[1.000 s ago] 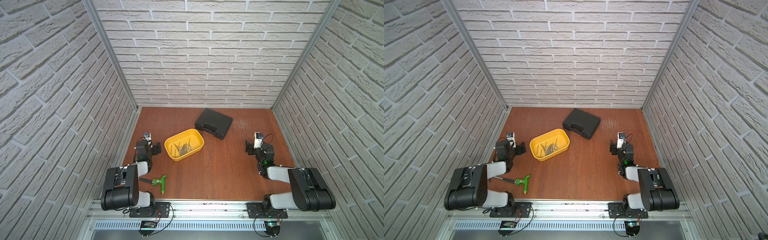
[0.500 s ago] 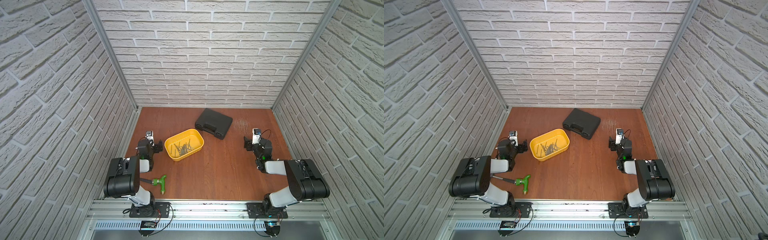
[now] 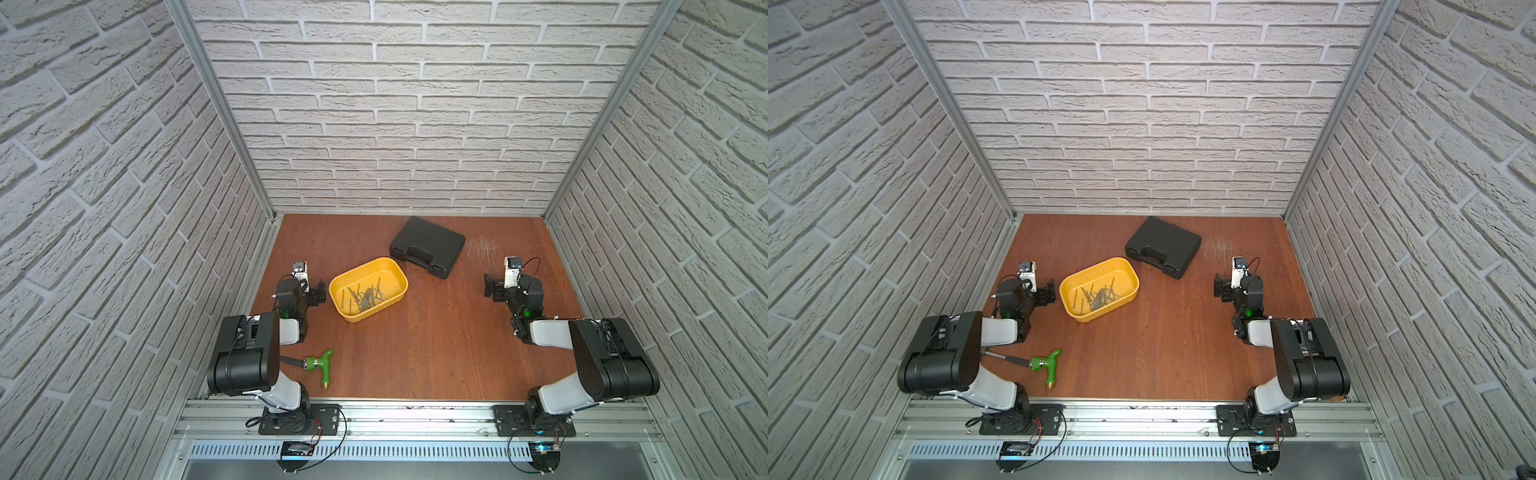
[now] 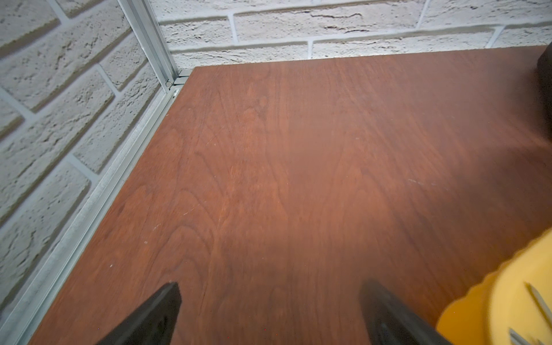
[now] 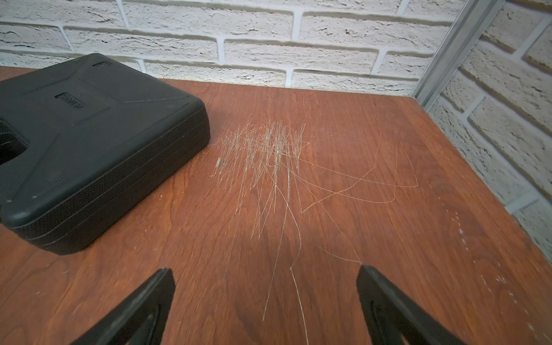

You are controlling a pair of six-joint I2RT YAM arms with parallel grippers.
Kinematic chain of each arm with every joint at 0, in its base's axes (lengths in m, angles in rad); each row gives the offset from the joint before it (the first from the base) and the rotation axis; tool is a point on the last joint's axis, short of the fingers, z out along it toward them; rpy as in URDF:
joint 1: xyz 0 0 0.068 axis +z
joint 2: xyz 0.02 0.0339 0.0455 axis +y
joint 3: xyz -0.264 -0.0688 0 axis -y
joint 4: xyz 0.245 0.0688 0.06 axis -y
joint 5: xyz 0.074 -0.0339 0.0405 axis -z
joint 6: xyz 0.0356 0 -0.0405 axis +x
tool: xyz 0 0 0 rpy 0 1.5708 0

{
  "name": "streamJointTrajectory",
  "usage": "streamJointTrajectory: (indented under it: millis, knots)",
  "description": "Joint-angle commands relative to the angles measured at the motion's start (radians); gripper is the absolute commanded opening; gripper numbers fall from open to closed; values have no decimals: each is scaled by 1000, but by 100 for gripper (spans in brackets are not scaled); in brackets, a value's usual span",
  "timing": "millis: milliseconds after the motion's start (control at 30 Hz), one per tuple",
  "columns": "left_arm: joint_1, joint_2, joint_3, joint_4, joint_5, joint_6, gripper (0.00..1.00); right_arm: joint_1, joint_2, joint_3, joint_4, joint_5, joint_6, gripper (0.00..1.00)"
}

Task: Put the nails on the desktop into the storage box
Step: Reset both arms

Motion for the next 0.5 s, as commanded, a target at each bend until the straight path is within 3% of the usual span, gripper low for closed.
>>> streamJointTrajectory:
  millis: [0, 467]
  knots:
    - [-6, 3, 14, 37, -7, 7, 99, -2, -3, -3, 13, 10, -1, 100]
    - [-6, 2, 14, 39, -7, 6, 98, 0, 0, 2, 9, 9, -4, 100]
